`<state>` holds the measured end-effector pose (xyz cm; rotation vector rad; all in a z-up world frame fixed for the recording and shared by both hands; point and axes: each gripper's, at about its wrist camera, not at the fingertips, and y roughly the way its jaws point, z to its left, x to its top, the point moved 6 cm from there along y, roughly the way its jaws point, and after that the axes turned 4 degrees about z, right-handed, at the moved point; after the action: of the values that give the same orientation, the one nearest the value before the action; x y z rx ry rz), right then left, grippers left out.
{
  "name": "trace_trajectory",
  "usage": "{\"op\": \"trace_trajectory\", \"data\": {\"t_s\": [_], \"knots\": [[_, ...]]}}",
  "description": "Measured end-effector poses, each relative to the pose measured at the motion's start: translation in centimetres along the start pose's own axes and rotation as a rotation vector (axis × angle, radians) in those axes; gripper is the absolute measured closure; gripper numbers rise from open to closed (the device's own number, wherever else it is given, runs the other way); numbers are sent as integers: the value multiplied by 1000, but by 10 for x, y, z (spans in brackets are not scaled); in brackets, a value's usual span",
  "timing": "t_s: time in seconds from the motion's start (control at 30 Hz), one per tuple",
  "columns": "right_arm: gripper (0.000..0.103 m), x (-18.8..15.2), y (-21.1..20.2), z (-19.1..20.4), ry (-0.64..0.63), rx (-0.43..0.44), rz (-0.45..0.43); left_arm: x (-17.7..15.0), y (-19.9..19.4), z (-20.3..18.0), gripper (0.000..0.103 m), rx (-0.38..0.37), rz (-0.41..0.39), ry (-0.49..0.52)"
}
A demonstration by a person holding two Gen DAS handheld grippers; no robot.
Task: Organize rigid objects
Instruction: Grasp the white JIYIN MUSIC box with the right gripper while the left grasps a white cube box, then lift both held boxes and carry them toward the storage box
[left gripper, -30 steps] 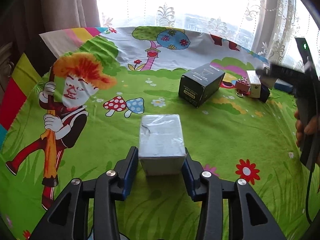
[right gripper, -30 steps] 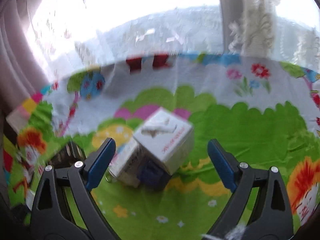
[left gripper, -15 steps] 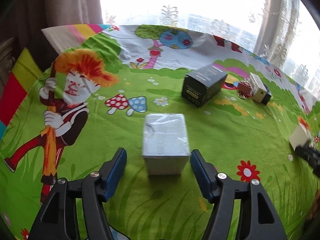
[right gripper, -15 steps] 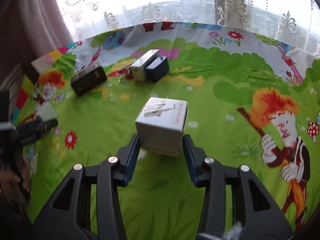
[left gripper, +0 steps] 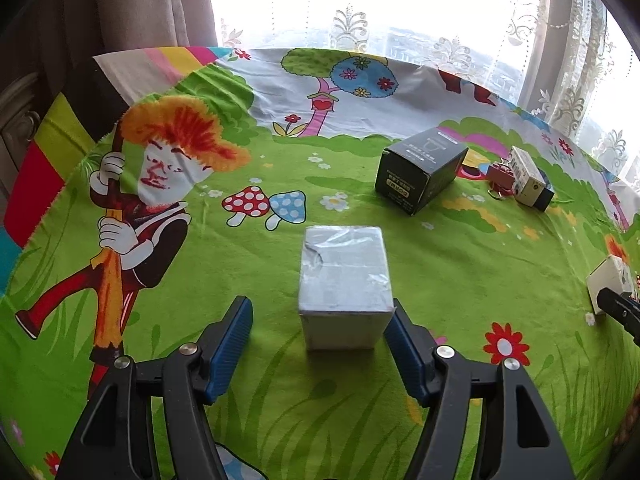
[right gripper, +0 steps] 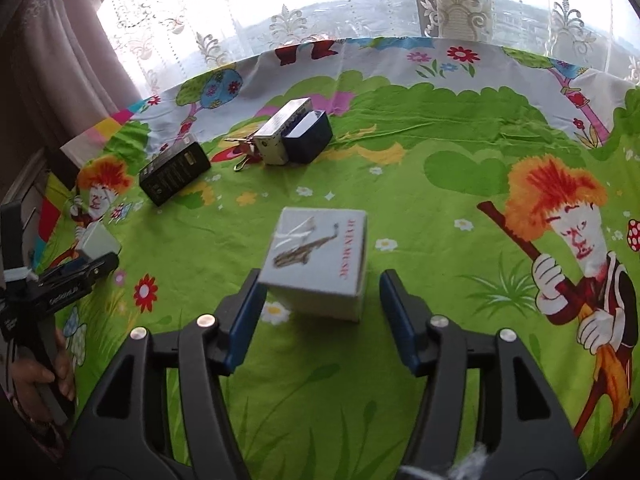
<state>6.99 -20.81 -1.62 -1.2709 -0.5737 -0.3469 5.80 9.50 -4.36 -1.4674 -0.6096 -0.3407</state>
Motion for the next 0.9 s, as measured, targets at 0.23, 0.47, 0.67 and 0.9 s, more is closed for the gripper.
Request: {"op": "trace_trajectory", "data": {"t_s": [0.23,0.47,0.67,0.9], "knots": [[58,4,3,-3,1,-55,1,1,-3,10,67,-3,-18,-55],[59,2,10,13,-121,-211,28,2,-2,15,67,-16,-19,-62],[59,1,9,12,-120,-217,30,1,-2,9,67,28,-13,-29],[59,-30,-14,32,-81,-197,52,-17,-17,-3,67,31,-6,37]]}}
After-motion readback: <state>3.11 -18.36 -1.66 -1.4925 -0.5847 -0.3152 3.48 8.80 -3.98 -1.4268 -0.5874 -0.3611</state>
